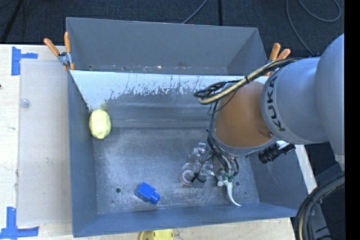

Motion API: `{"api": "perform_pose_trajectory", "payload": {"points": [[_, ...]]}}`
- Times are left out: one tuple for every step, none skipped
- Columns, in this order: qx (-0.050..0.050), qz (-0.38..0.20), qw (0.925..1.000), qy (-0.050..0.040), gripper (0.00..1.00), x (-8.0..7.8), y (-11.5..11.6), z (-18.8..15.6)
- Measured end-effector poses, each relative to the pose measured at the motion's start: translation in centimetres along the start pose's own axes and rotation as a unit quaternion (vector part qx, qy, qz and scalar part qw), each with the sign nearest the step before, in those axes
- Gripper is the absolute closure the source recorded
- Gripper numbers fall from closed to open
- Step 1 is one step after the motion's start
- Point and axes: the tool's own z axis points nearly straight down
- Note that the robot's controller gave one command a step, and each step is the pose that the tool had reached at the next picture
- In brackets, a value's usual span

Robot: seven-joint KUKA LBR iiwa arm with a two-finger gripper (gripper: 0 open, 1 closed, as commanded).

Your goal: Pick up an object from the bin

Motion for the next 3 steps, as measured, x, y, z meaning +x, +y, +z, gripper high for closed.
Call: {"api": "perform_pose_trajectory", "payload": {"points": [[0.001, 0.000, 1.0000, 0.0053, 1.00, 0.3, 0.0, -1.8], [0.000, 0.000, 1.0000, 0.0032, 1.00, 0.2, 0.0, -3.9], [0.000, 0.000, 1.0000, 0.0031, 1.00, 0.2, 0.0, -5.5]]}}
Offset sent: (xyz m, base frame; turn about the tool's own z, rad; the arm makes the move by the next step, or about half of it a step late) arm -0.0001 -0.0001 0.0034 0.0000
